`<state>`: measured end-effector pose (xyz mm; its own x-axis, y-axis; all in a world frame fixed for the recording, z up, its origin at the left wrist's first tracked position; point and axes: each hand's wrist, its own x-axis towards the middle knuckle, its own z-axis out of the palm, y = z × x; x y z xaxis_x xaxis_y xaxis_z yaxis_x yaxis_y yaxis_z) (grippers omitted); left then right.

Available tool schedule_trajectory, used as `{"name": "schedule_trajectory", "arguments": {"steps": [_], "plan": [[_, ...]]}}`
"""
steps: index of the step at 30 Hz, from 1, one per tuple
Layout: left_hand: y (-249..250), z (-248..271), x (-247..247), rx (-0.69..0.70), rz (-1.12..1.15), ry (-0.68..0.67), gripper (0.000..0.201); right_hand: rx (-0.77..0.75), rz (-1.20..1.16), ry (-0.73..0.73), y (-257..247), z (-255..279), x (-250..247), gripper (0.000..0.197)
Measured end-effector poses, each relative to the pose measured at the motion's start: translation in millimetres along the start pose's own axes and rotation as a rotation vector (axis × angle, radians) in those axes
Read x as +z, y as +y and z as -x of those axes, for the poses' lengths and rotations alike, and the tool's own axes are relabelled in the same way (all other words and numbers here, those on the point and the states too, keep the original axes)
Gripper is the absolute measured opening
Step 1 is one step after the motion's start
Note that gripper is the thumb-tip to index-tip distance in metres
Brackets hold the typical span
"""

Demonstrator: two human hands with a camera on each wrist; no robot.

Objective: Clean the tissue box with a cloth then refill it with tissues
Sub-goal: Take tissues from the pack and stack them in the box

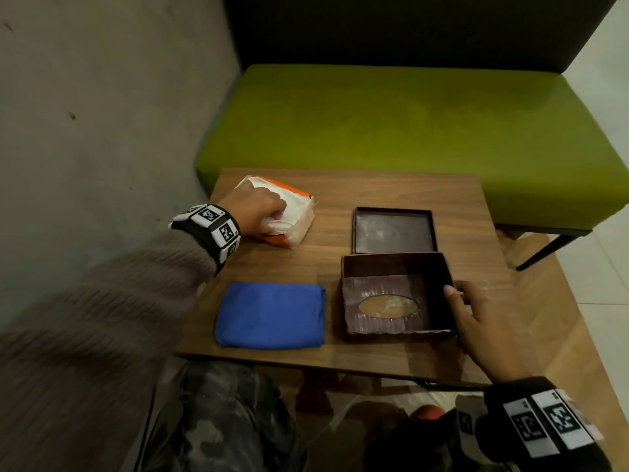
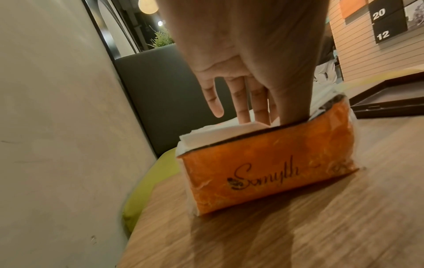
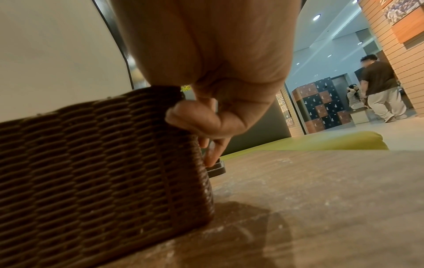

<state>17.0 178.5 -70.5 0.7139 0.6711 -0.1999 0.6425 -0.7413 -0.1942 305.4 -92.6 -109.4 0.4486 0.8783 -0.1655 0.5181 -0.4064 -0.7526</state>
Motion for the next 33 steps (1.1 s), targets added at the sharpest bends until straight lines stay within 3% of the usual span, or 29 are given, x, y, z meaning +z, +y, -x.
{"name": "schedule_trajectory", "arguments": {"steps": [5, 9, 14, 17, 21, 24, 29, 33], "plan": [[2.9, -3.8, -1.6, -0.017, -0.048, -0.029, 0.02, -0.037, -0.014, 0.021, 3.5, -2.2, 1.0, 0.028], [-4.2, -0.6, -2.9, -0.073, 0.135, 0.03, 0.012, -0.033, -0.009, 0.023, 5.4, -3.8, 1.6, 0.028], [-5.9, -0.7, -5.0, -0.168, 0.255, -0.031, 0.02, -0.025, -0.015, 0.011, 5.1, -3.6, 1.8, 0.027], [-6.3, -0.7, -6.1, -0.177, 0.293, -0.007, 0.014, -0.018, -0.012, 0.008, 4.1, -2.0, 1.7, 0.024], [-6.3, 12.2, -7.6, -0.206, 0.408, 0.221, 0.03, -0.018, -0.016, 0.012, 2.8, -2.3, 1.1, 0.02], [-9.1, 23.6, -16.2, -0.274, 0.553, 0.438, 0.018, -0.008, -0.009, 0.007, 2.3, -1.7, 0.8, 0.022], [-26.2, 41.4, -38.6, -0.443, 0.821, 0.692, 0.027, 0.02, -0.01, -0.028, -3.3, 0.7, -1.9, 0.031], [-36.3, 63.5, -59.7, -0.542, 1.185, 0.825, 0.012, 0.021, 0.058, 0.023, -10.2, 5.1, -8.5, 0.058]]}}
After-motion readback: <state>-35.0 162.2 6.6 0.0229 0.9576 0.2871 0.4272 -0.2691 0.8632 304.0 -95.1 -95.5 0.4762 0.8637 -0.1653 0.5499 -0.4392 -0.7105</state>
